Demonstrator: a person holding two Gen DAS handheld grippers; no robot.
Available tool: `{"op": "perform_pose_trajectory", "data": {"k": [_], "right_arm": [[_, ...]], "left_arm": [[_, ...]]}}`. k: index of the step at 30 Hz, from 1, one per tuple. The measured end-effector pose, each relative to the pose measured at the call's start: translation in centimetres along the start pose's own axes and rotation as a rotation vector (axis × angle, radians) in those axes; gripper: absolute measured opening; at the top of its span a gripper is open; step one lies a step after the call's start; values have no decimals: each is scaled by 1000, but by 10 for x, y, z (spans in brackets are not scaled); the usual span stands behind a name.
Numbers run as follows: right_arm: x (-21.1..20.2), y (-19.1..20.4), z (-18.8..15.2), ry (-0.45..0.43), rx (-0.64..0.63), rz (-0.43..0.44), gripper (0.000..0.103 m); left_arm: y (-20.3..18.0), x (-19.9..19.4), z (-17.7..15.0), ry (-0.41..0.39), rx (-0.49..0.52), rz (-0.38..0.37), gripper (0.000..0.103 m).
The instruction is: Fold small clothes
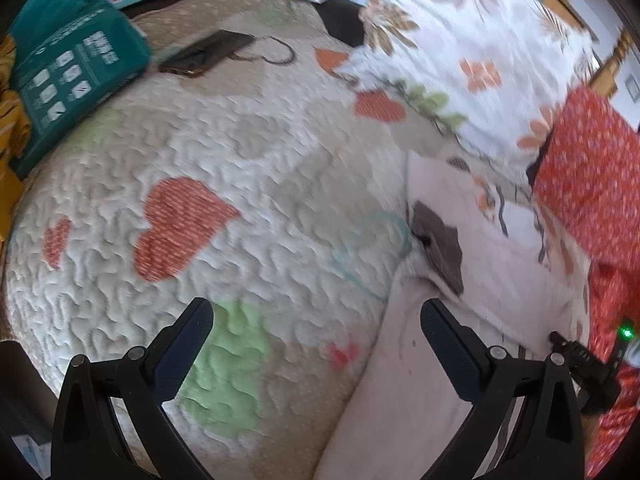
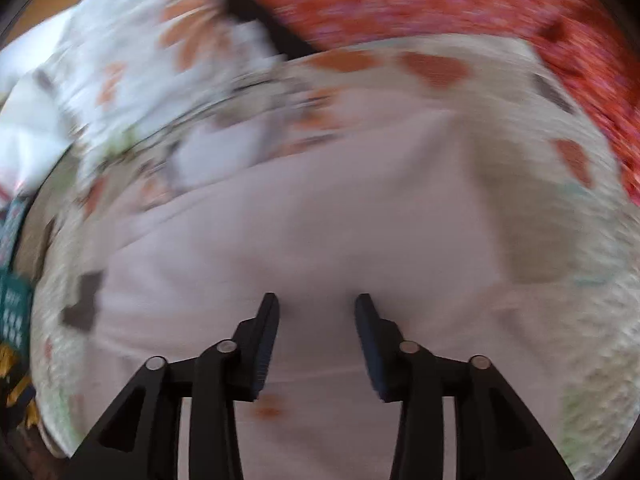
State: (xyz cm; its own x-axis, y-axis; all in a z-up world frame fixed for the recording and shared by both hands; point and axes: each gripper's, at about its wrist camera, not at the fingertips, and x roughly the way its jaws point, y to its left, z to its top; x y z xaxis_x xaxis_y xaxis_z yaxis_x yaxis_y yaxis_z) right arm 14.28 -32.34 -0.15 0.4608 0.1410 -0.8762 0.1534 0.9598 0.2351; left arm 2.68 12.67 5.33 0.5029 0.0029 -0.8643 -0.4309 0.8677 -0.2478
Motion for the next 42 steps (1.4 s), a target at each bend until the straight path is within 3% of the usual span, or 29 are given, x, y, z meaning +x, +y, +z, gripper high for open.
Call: {"op": "perform_pose_trajectory", "data": {"k": [2, 5, 6, 7, 10, 15, 19, 22, 28, 34, 36, 42], "right_arm": [[-3, -38, 2, 2, 81, -25, 44], [-13, -66, 3, -5, 148, 50, 43], [-19, -67, 2, -11, 143, 4, 43], [-25, -66, 0, -25, 123, -23, 45], [-40, -62, -14, -38, 77, 19, 45], [-59, -55, -64, -54, -15, 28, 47], [-61, -39, -101, -77, -133, -12, 47], [-61, -24, -120, -135, -252, -65, 53], [-57, -3, -131, -144, -331, -35, 58], [-55, 4, -139, -144, -333, -14, 64], [-55, 2, -140, -146, -323, -6, 65], [-50, 7, -145, -180, -362, -37, 73]], "left_arm": [[-9, 6, -6, 15, 28, 1, 103], [-19, 11, -11, 27, 61, 9, 103], [-22, 13, -14, 30, 73, 12, 103], [-25, 15, -16, 35, 86, 15, 103], [-36, 21, -25, 49, 132, 24, 103], [-49, 28, -38, 65, 182, 31, 103], [-64, 25, -54, 39, 241, 42, 103], [-74, 20, -71, -1, 284, 47, 103], [-87, 15, -110, -54, 333, 84, 103], [-100, 29, -150, 20, 394, 108, 103], [-102, 26, -157, -17, 401, 125, 103], [-99, 29, -155, 10, 391, 102, 103]]}}
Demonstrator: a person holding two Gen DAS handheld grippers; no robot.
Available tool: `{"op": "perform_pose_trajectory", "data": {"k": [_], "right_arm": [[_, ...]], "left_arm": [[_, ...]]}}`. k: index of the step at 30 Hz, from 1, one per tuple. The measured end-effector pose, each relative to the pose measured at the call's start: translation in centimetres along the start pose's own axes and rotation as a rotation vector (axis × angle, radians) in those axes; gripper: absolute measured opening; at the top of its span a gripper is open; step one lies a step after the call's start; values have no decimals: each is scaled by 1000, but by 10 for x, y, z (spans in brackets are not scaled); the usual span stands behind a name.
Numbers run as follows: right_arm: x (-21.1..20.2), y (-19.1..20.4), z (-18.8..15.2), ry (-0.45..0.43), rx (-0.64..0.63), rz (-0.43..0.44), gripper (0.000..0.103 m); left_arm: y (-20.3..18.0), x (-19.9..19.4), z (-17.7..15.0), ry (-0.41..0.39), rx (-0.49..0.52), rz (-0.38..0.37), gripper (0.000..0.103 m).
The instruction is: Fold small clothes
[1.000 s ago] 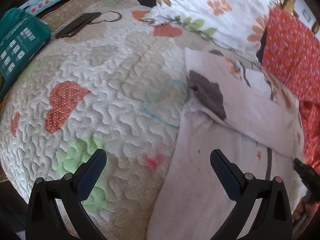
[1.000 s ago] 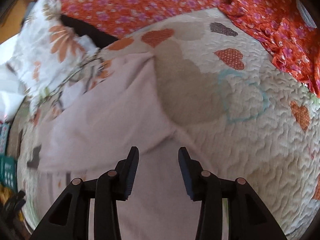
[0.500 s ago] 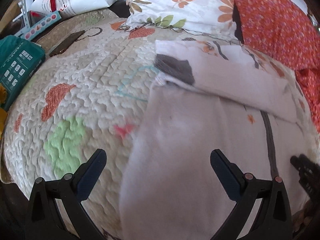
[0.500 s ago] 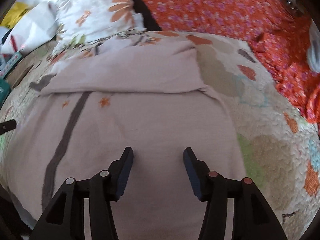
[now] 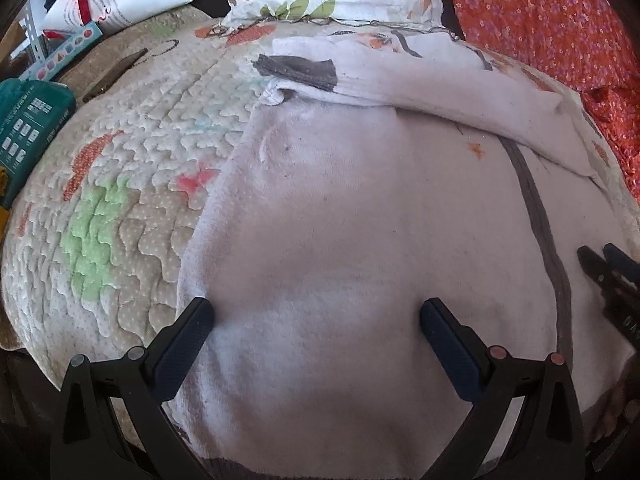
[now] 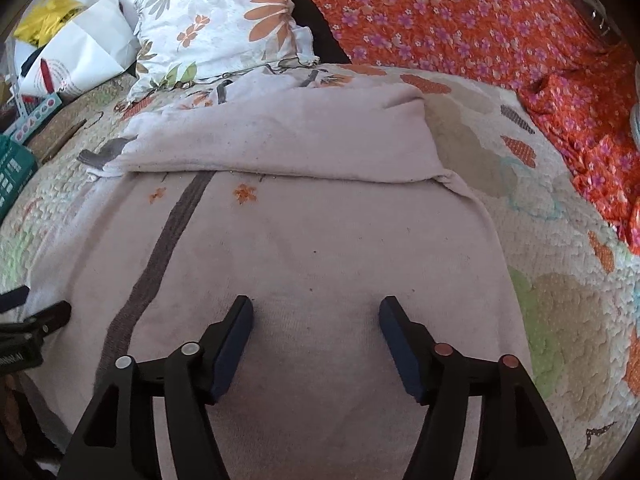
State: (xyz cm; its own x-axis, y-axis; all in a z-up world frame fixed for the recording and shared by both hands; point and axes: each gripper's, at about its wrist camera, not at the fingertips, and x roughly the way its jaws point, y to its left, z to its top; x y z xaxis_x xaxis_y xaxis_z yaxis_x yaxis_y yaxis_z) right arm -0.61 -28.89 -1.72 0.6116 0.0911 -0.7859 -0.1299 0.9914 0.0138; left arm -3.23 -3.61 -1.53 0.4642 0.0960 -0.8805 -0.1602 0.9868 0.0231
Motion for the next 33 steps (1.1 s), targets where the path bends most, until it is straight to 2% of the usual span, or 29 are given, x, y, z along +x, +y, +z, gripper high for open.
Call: {"op": "perform_pose_trajectory", "data": {"k": [8, 22, 29, 33], "right_arm": [[5, -4, -1, -22, 17, -9, 83], [7, -6, -2, -38, 21, 7, 88], [10, -8, -5, -57, 31, 34, 94], [12, -8, -5, -58, 35, 47, 96]], "left_arm": [[-2, 3, 2, 0, 9, 9, 103], [-3, 4, 1, -26, 14, 20, 103], [-4, 6, 5, 15, 8, 31, 103], [-4, 4, 4, -23, 21, 31, 103]]}}
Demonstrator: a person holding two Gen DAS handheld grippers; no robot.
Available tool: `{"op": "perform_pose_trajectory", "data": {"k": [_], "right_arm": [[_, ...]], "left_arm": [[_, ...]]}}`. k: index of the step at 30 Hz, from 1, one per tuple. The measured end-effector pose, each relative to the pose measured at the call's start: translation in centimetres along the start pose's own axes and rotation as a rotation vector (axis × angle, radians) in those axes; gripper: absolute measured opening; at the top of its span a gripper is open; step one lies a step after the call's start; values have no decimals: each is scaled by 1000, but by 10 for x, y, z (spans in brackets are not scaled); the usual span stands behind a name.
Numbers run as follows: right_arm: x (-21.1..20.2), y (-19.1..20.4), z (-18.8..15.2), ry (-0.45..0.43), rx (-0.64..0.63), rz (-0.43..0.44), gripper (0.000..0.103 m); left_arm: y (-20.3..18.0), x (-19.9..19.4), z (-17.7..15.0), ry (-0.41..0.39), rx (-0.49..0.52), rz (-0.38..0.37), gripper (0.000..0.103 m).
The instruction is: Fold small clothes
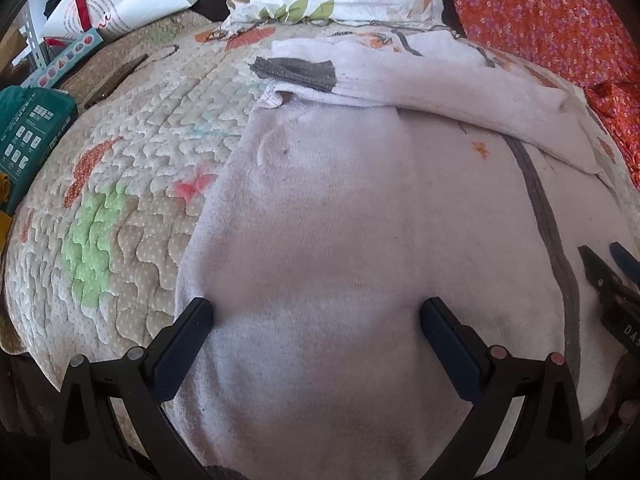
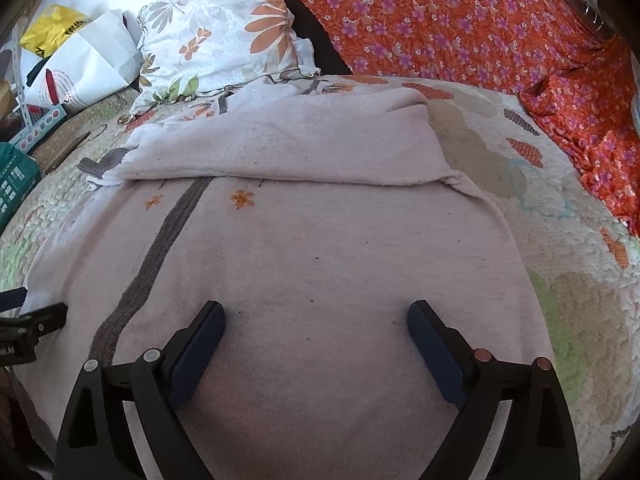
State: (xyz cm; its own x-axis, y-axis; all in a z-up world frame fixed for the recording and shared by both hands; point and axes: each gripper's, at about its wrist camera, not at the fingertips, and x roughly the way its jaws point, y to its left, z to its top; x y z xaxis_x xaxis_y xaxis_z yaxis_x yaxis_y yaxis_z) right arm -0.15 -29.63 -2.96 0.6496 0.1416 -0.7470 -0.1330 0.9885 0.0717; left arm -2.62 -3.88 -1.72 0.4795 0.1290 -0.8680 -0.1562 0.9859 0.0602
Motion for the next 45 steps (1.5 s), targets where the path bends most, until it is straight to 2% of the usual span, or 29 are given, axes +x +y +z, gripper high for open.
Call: {"op": "perform_pose_trajectory", "data": {"k": [12, 17, 19, 24, 27, 29, 30, 32, 33, 34, 36, 38, 40, 43, 44, 45], "right_arm": [[1, -1, 1, -1, -9, -9, 96], [1, 0, 2, 4, -4, -8, 96], [1, 0, 3, 13, 1, -7, 96], [-3, 3, 4, 42, -8, -22, 96], [-24, -3, 2, 34, 26, -35, 86], [-43, -13, 0, 2, 55, -4, 84], [-53, -22, -1, -10, 64, -19, 84], [-63, -38, -4, -8, 91, -58, 84], [-67, -49, -7, -1, 122, -68, 84], [-69, -61, -15, 16, 169, -67, 84], [-68, -81, -29, 67, 255, -43, 84], [-63, -95, -48, 123, 334, 0, 82], [-71, -93, -53, 101, 326, 15, 82], [-76, -85, -60, 121, 359, 124, 82], [-79, -84, -62, 119, 371, 144, 82], [-81, -85, -65, 117, 388, 167, 82]], "left_arm": [[0, -4, -9, -36, 13, -21, 103], [-1, -5, -8, -32, 17, -22, 103], [1, -7, -6, -1, 23, -41, 103], [39, -26, -6, -7, -72, -113, 103], [73, -36, -10, -35, -140, -96, 103], [97, -38, -15, -26, -203, -123, 103], [109, -37, -19, -9, -241, -157, 102], [122, -31, -29, 38, -292, -229, 90], [124, -27, -32, 59, -303, -254, 80], [124, -24, -37, 77, -307, -269, 78], [117, -28, -42, 49, -261, -254, 78], [110, -29, -46, 51, -238, -273, 78], [104, -31, -51, 52, -236, -300, 78], [90, -35, -60, 49, -204, -310, 78], [84, -37, -63, 50, -186, -326, 78], [82, -38, -65, 59, -186, -367, 74]]}}
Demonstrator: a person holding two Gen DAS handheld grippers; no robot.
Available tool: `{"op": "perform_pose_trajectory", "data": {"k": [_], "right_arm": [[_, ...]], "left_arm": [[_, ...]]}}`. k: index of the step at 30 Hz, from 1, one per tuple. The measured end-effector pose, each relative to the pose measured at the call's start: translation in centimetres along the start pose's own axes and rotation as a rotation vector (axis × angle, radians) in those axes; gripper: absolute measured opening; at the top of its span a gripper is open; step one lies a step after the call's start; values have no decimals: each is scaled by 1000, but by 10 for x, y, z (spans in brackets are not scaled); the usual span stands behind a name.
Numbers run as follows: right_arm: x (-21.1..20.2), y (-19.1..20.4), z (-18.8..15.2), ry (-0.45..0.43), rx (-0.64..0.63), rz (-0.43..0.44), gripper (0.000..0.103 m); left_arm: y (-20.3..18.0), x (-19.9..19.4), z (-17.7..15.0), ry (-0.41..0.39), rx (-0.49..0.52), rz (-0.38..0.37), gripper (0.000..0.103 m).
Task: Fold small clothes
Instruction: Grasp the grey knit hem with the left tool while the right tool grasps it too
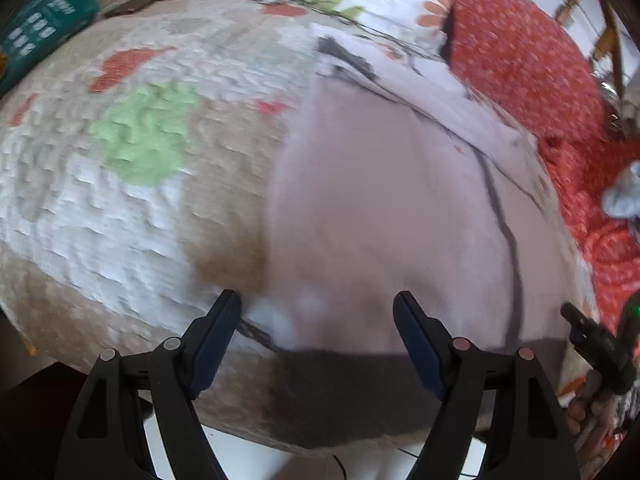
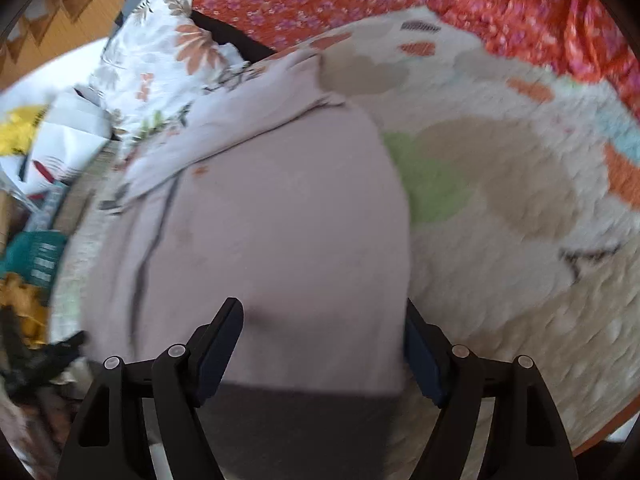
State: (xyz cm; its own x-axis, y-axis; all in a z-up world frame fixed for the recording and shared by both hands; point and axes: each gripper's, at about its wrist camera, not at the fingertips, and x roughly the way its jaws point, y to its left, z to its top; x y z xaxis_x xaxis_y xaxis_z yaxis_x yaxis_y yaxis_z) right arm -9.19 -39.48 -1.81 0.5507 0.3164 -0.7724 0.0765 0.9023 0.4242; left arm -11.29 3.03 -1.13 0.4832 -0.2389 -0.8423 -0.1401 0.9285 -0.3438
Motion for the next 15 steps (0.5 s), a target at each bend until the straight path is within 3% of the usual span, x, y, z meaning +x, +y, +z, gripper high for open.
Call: {"op": "perform_pose_trajectory", "data": {"k": [1, 3, 4, 7, 9, 12, 15], "right_arm": [[-3, -5, -1, 1, 30, 35, 81], [-17, -19, 1, -24, 111, 104, 75], [-31, -30, 3, -77, 166, 122, 74], [-61, -59, 3, -176, 253, 32, 75], [-60, -74, -1, -156, 290, 14, 75], [-35, -81, -21, -41, 372, 150, 75], [-27, -63, -32, -12, 327, 178, 75]], "left_arm": [[-1, 2, -2, 17, -13, -52, 72], [-4, -1, -7, 9, -15, -53, 72], [-5, -2, -8, 6, -12, -50, 71], [1, -9, -7, -14, -45, -48, 71], [9, -14, -4, -38, -79, -40, 71], [19, -11, -1, -17, -139, -82, 71], [23, -2, -5, 20, -181, -138, 71]]}}
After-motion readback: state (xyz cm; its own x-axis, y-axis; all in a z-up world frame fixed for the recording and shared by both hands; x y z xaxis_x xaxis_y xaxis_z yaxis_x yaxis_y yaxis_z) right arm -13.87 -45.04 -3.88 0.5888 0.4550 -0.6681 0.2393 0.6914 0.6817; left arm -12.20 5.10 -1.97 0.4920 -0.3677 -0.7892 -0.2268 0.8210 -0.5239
